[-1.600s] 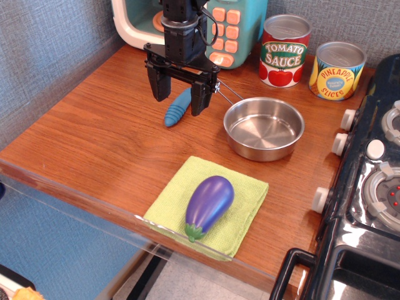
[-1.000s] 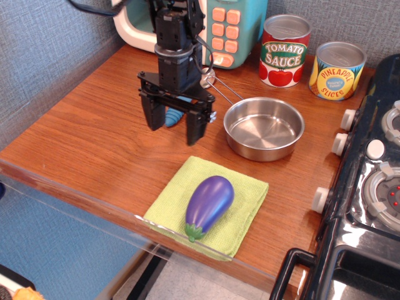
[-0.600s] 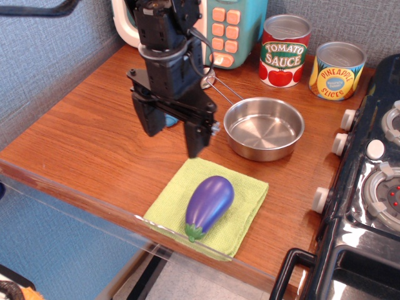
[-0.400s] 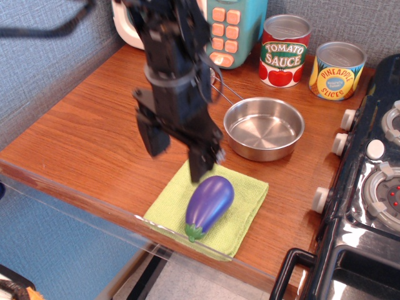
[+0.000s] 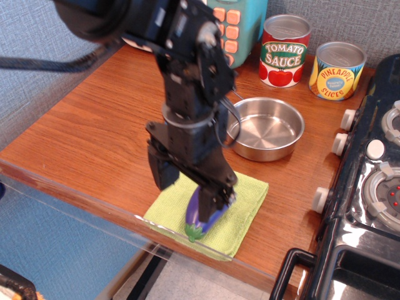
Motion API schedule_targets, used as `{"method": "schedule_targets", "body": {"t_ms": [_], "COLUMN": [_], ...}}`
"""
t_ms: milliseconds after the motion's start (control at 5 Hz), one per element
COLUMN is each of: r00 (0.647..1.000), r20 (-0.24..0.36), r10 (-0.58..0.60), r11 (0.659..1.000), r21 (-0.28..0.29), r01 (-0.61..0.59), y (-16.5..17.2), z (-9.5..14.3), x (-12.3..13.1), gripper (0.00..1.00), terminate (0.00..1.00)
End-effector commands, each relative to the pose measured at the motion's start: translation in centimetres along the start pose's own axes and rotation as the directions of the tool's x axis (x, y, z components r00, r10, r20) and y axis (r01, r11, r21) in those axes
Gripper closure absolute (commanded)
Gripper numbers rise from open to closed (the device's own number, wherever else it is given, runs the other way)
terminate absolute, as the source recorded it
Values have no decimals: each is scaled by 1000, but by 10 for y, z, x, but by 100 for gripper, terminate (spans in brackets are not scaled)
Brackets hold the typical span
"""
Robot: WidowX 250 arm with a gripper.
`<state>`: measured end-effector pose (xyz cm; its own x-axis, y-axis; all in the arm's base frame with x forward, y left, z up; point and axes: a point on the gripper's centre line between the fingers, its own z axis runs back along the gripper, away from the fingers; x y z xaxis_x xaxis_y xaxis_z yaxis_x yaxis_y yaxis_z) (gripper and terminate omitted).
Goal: Take brinjal on the yellow cloth and place it near blue spoon
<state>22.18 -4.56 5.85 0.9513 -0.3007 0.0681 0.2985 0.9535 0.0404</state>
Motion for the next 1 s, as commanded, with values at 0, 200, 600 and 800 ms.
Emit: {"method": "schedule_targets", "body": {"t_ms": [0, 200, 600, 800], "r00": [1000, 1000, 994, 993], "r20": [17, -13, -50, -42], "r10": [-24, 8, 101, 108], "r11": [999, 996, 990, 991], "r21": [47, 87, 105, 79], "r01": [23, -6, -95, -104], "y": [-16, -19, 0, 5], "z": [-11, -27, -41, -35], "x": [-3, 5, 28, 33], "gripper": [0, 0, 0, 0], "terminate": [0, 0, 0, 0]}}
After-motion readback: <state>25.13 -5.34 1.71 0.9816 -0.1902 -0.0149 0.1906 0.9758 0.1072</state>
